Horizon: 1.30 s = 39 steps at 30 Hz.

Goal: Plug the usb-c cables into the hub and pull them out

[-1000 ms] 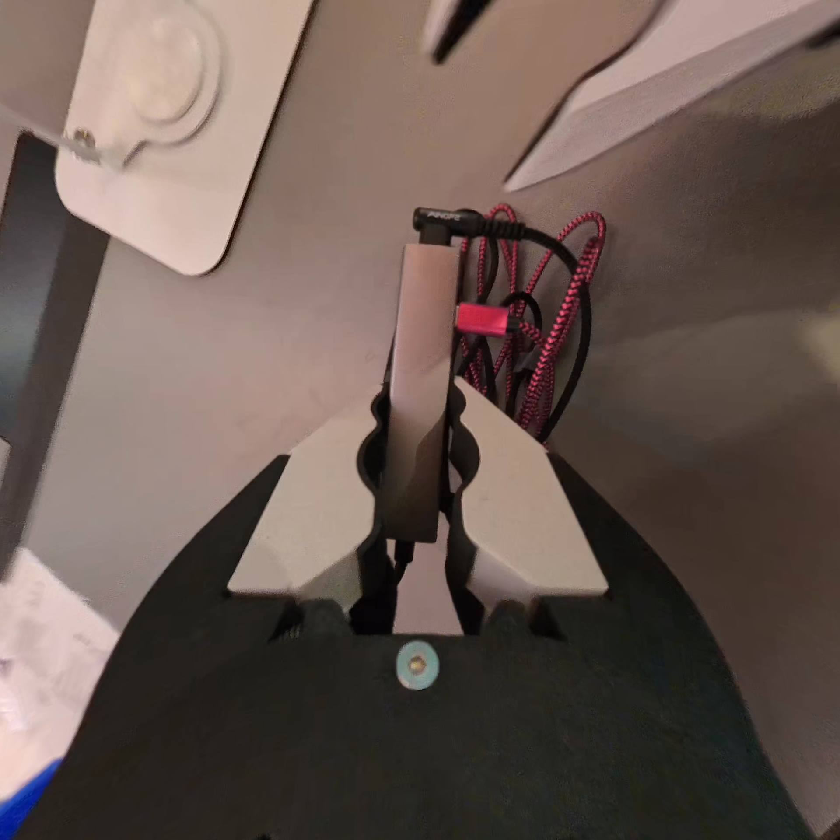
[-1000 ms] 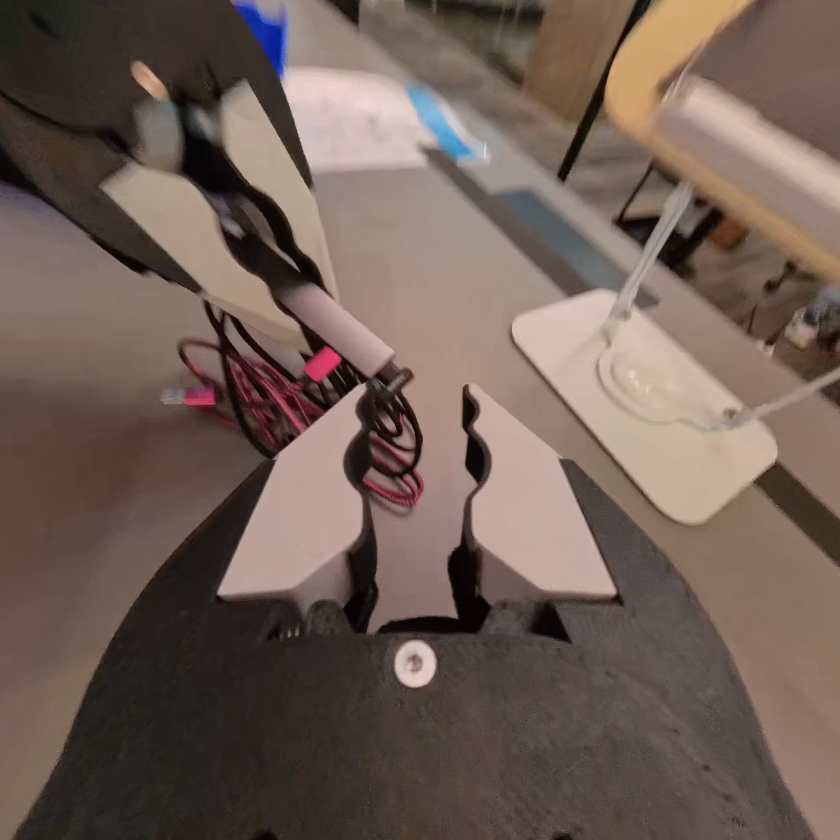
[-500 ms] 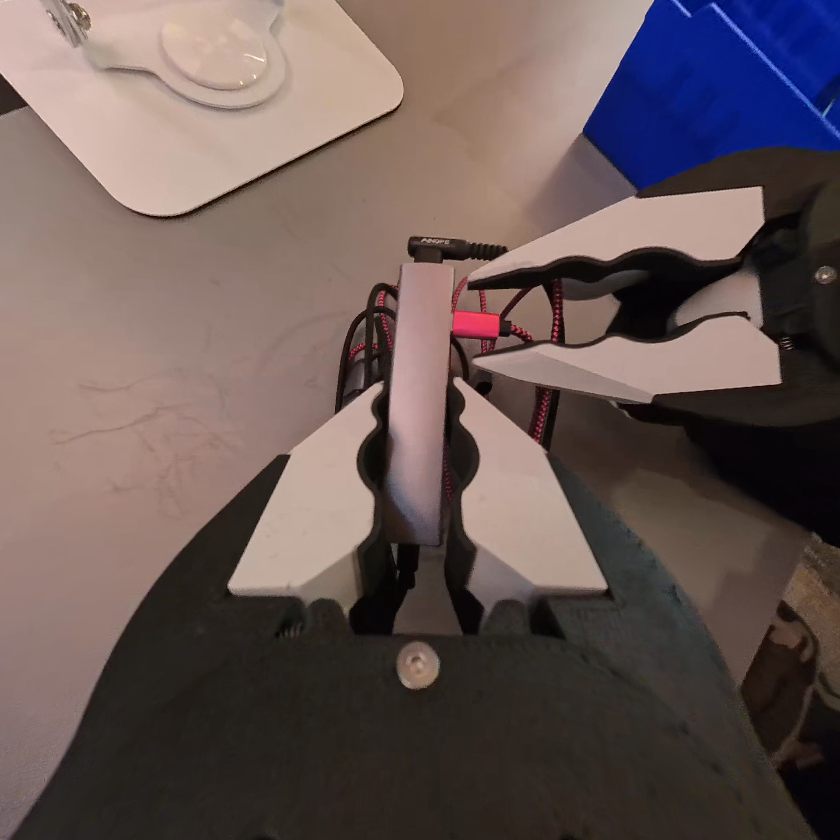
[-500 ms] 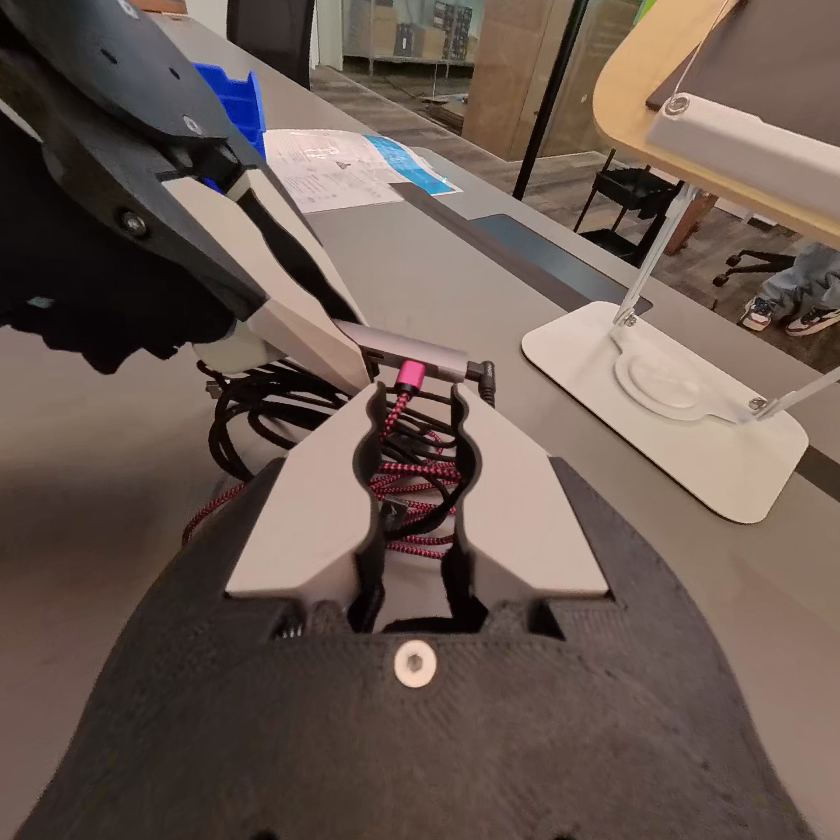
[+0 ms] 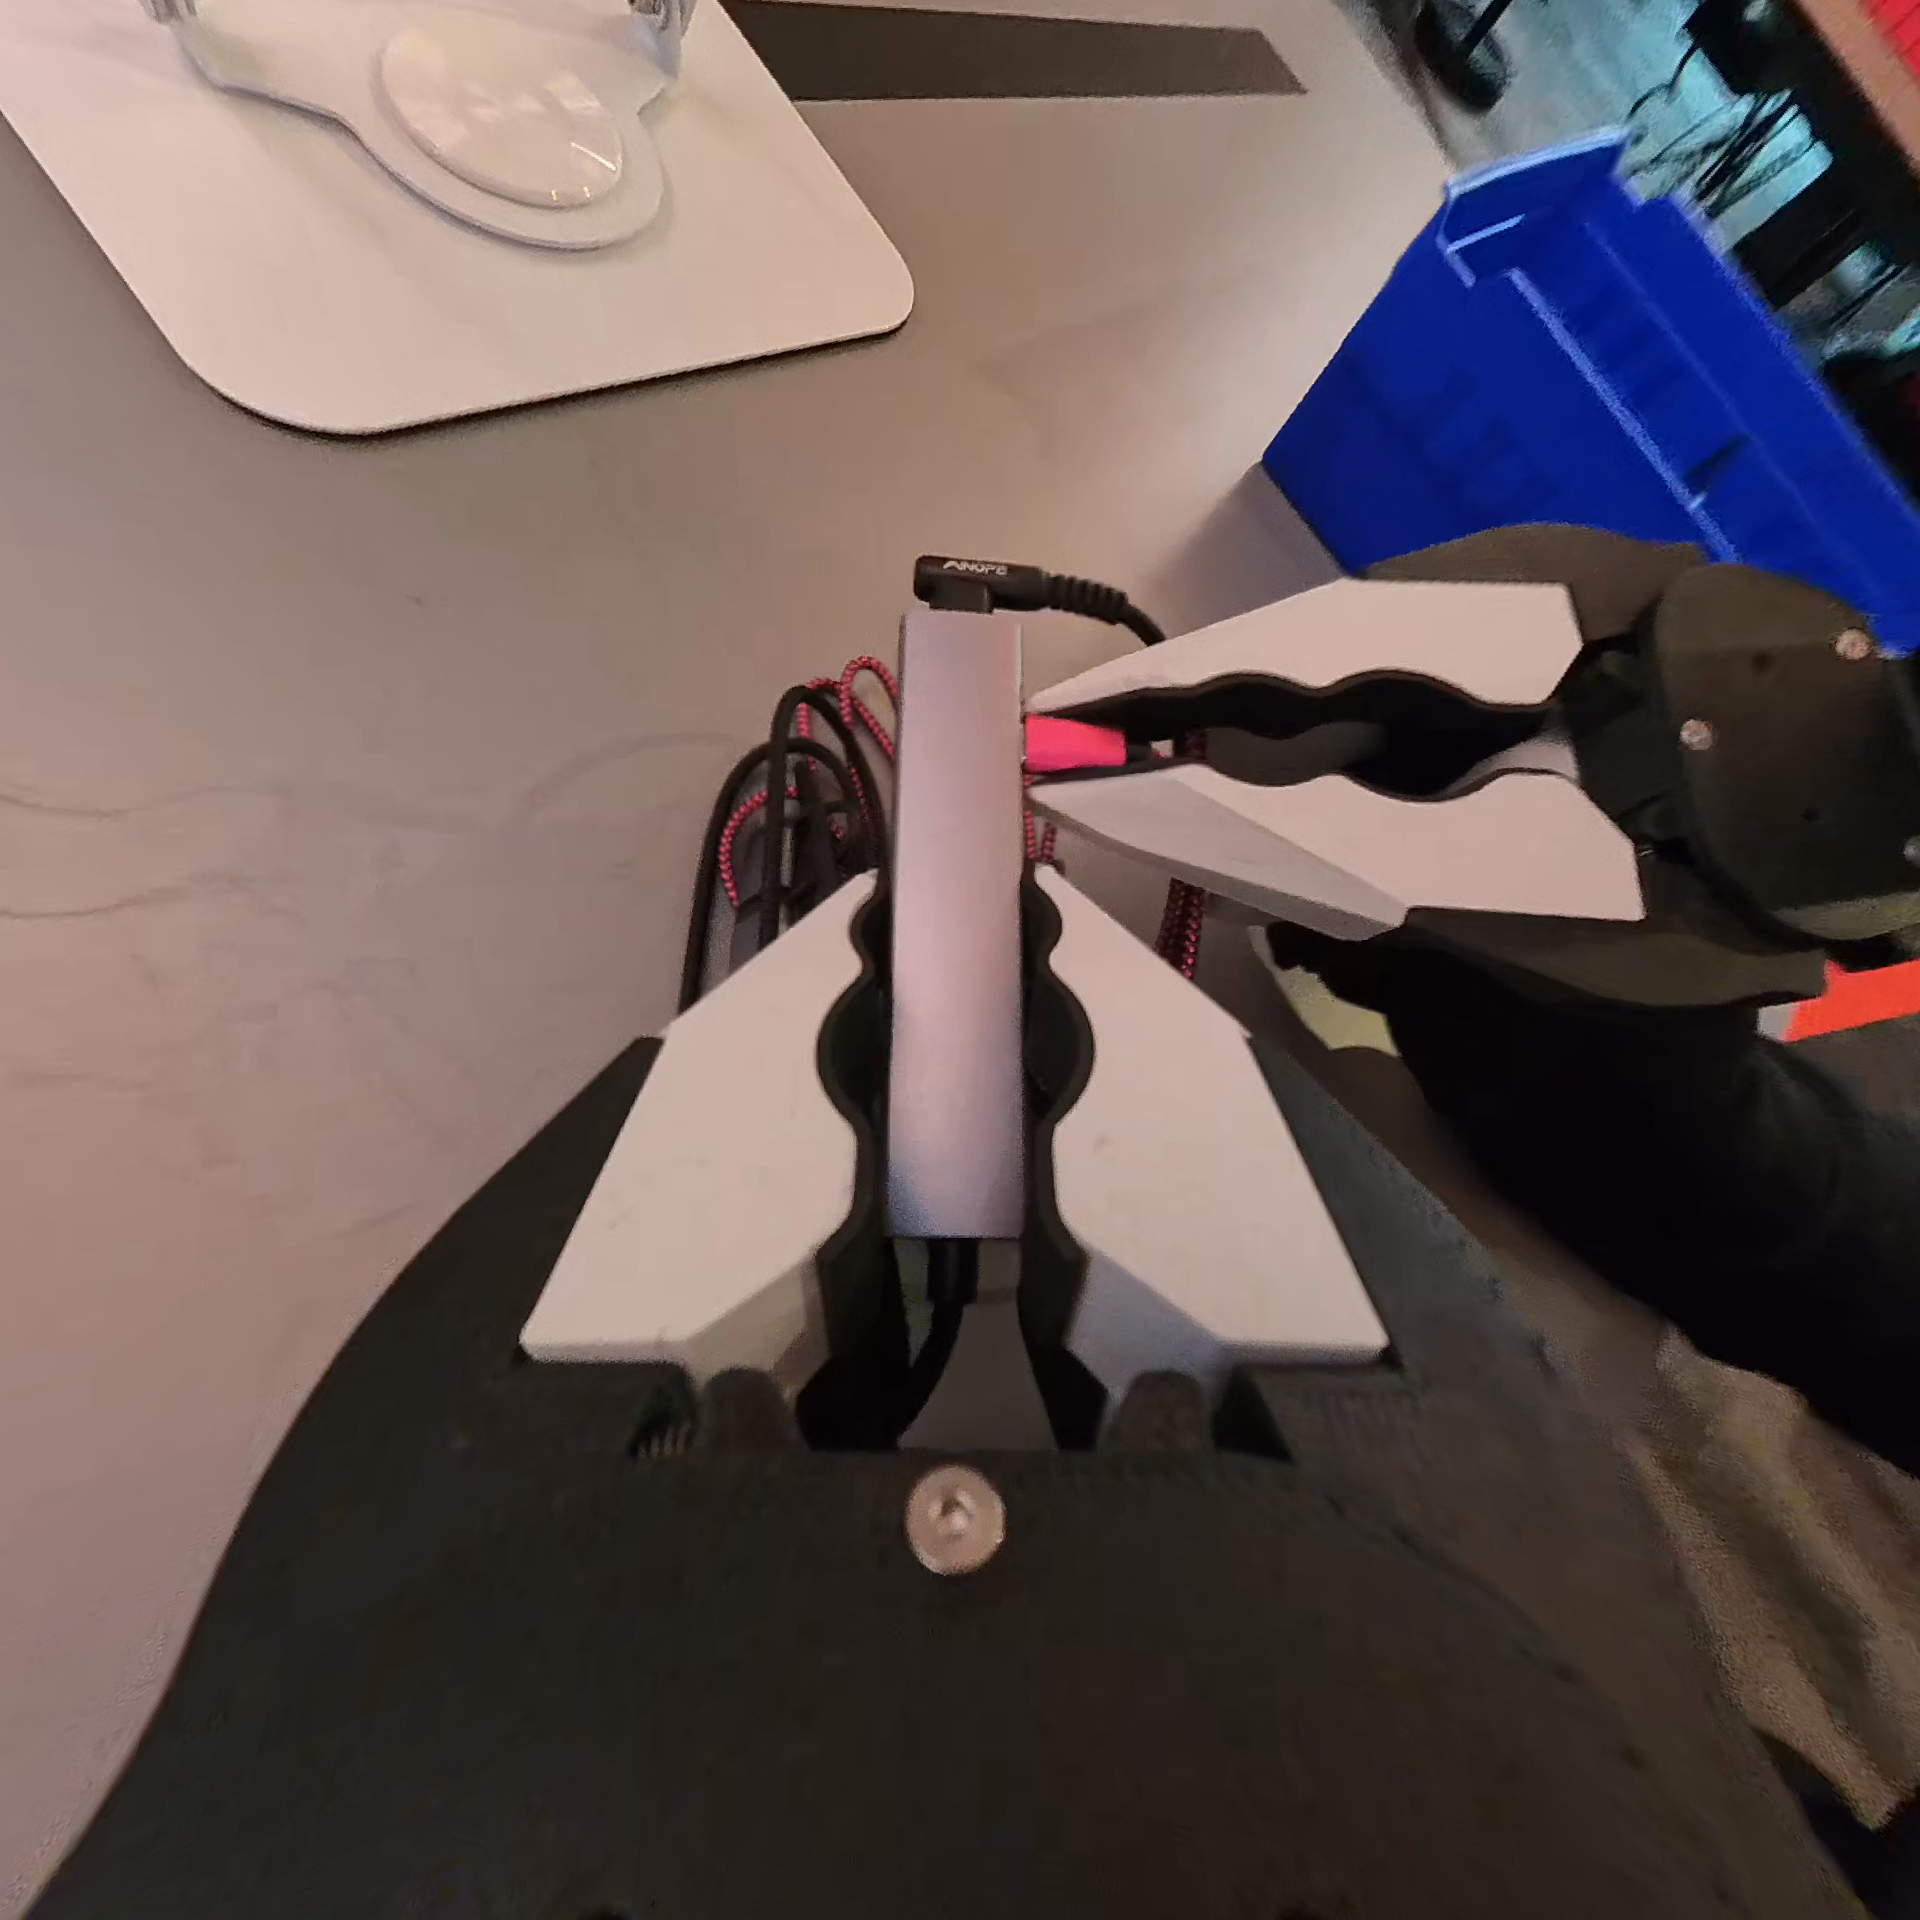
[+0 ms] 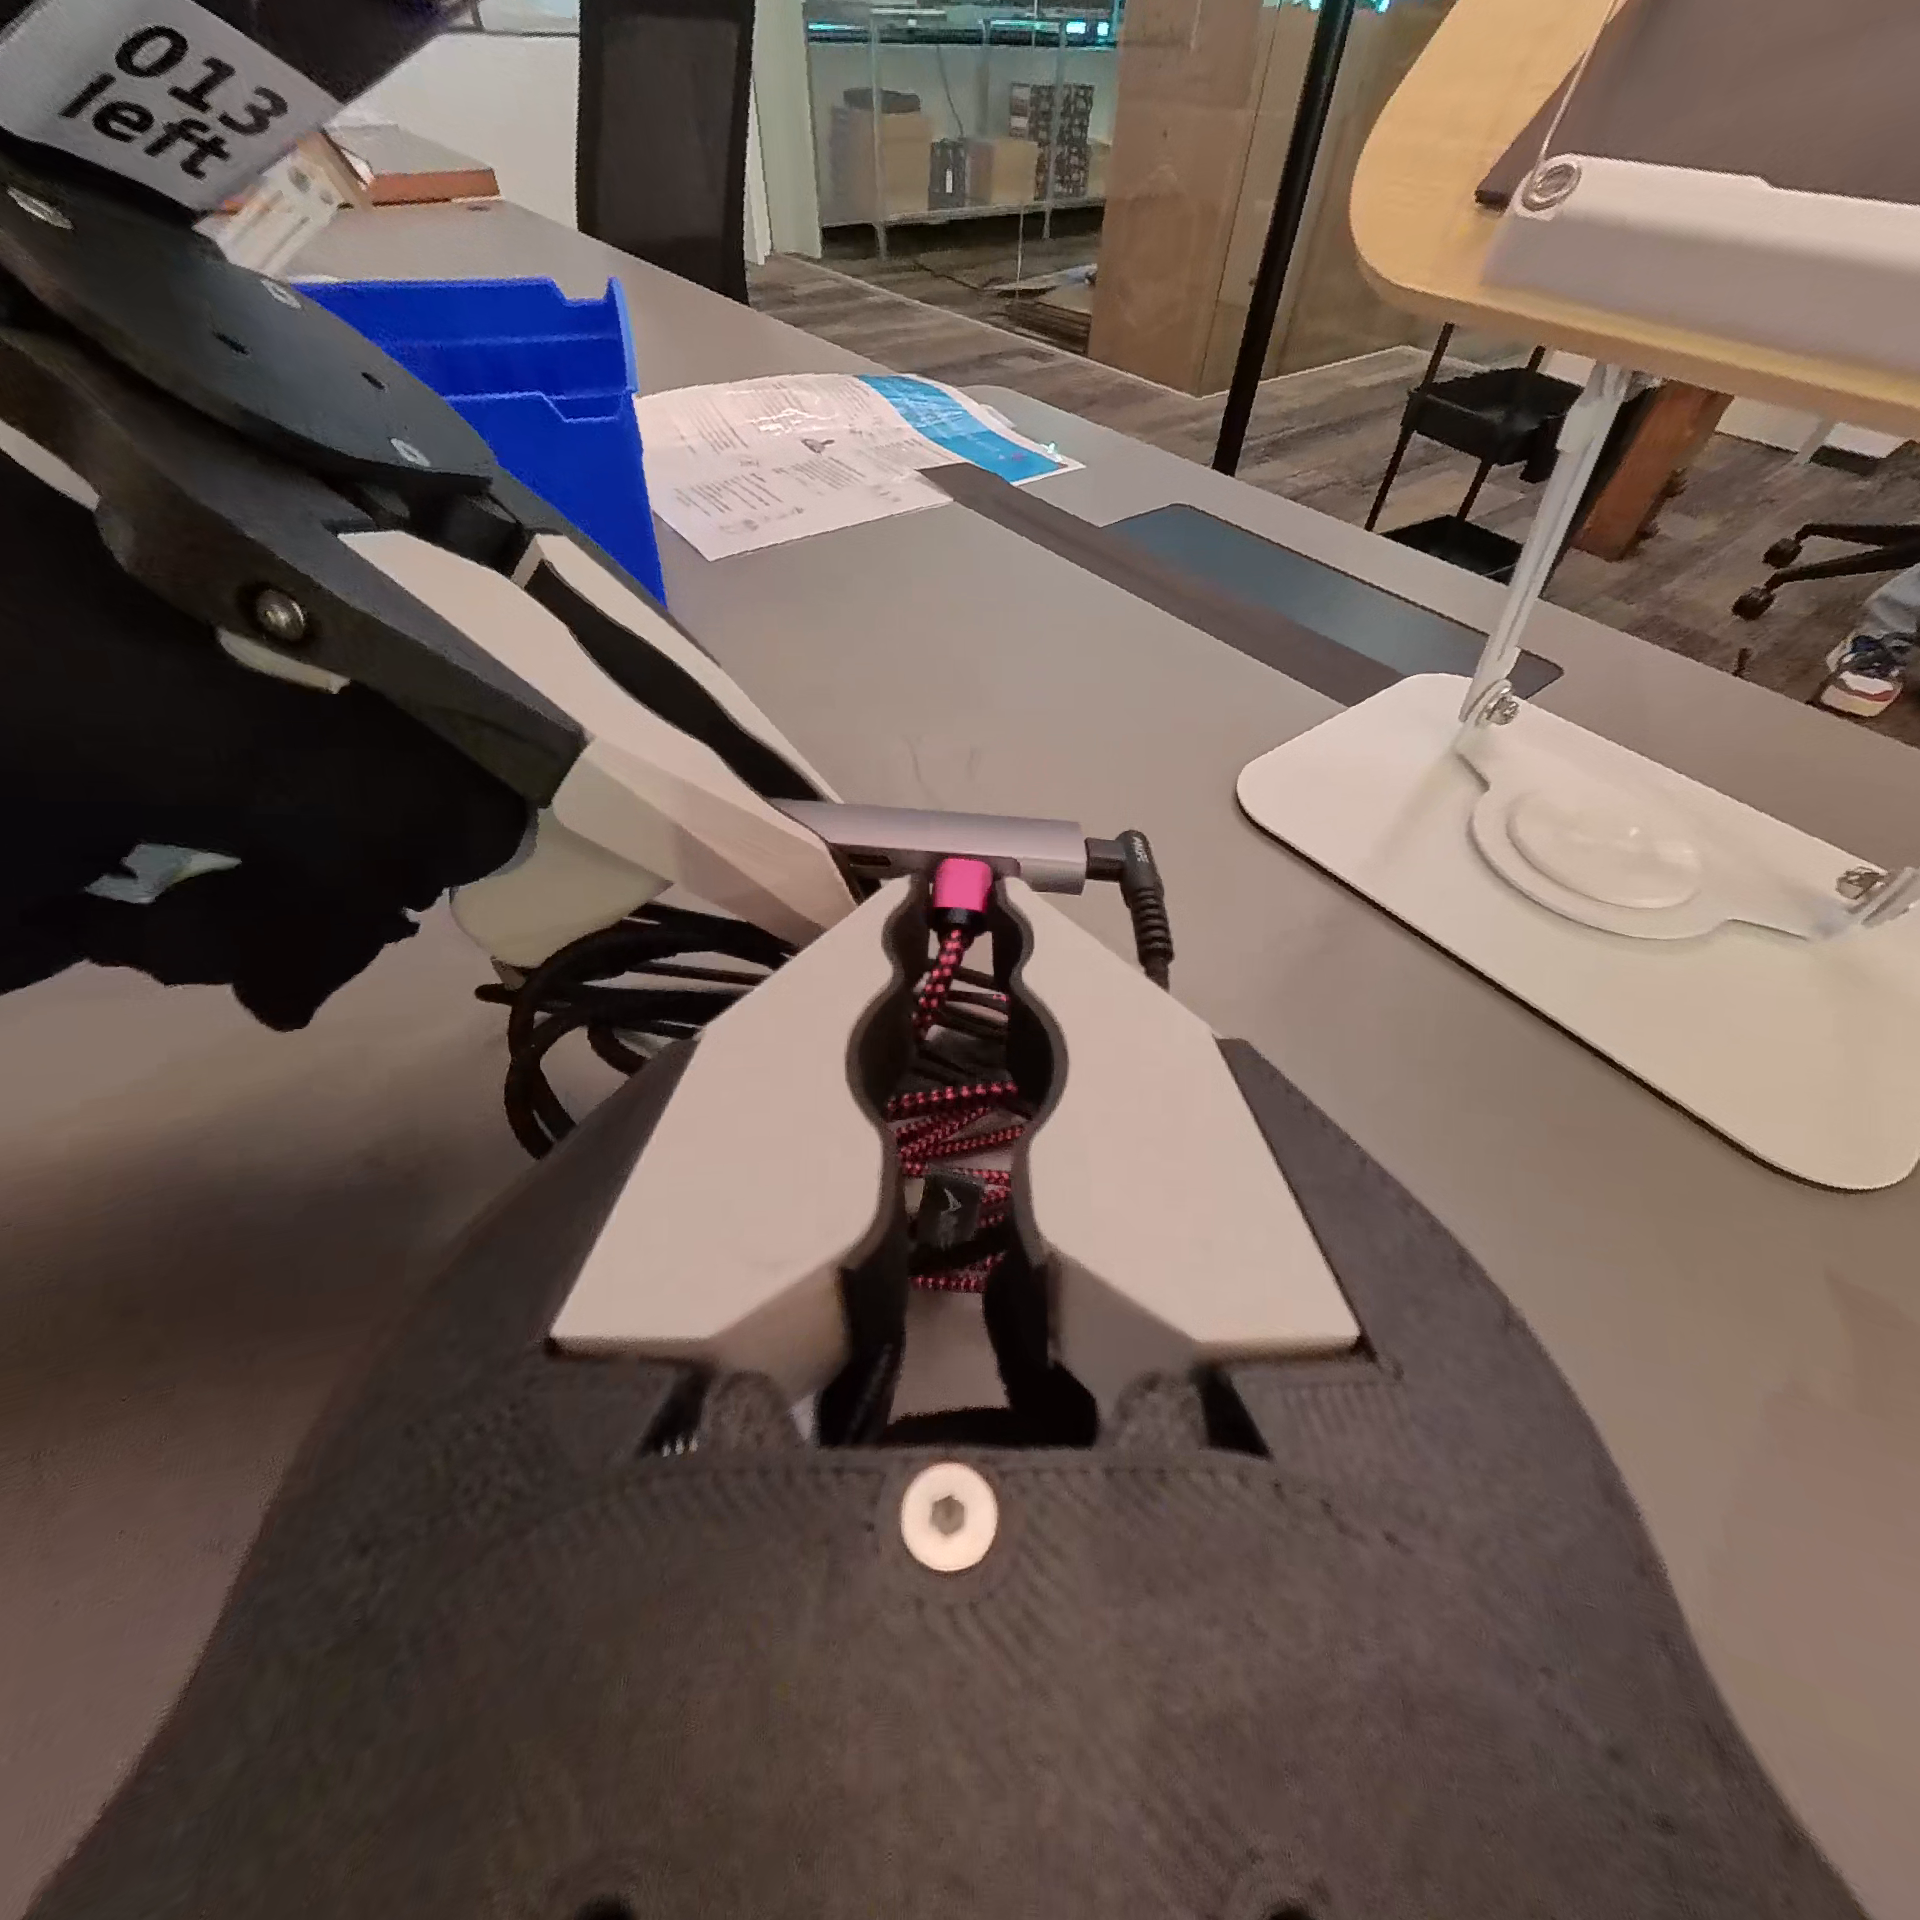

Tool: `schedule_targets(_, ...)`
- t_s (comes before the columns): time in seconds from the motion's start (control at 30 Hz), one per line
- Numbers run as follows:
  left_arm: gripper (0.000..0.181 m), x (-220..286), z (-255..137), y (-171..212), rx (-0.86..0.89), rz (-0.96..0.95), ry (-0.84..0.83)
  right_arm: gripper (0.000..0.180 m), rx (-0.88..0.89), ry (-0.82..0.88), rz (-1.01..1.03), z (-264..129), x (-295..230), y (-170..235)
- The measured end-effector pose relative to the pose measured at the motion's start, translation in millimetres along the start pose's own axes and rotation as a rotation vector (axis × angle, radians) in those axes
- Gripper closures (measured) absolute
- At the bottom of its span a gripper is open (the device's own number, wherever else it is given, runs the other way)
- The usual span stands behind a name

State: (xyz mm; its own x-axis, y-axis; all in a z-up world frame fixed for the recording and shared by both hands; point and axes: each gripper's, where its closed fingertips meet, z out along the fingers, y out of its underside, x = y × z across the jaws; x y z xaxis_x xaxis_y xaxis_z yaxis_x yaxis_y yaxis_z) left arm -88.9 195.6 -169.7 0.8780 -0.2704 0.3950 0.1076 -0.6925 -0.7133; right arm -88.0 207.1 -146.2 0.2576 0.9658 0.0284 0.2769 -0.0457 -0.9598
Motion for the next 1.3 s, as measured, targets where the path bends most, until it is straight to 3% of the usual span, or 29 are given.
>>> schedule_targets(0.17,0.159,3.5,3.3,7.2,0.050,-0.151,0.152,0.172,-0.041,-0.015,-0.047,2.0,-1.1,6.8)
schedule_targets(0.4,0.153,-6.3,-6.2,12.4,-0.161,0.153,0.040,0.172,-0.106,-0.008,-0.232,5.4,-14.8,9.6)
schedule_targets(0.57,0.157,-7.8,0.9,20.2,-0.286,0.214,0.013,0.172,-0.112,-0.006,-0.268,4.6,-17.0,9.1)
schedule_targets(0.7,0.158,-6.1,2.3,13.1,-0.202,0.172,0.013,0.172,-0.085,0.023,-0.266,3.9,-13.5,5.9)
schedule_targets(0.9,0.159,1.2,-0.7,2.2,-0.061,-0.007,0.167,0.164,-0.012,0.032,-0.228,1.7,-9.2,-4.5)
schedule_targets(1.3,0.159,9.5,4.0,1.9,0.075,-0.199,0.371,0.169,-0.011,0.012,-0.186,0.9,-10.1,-3.5)
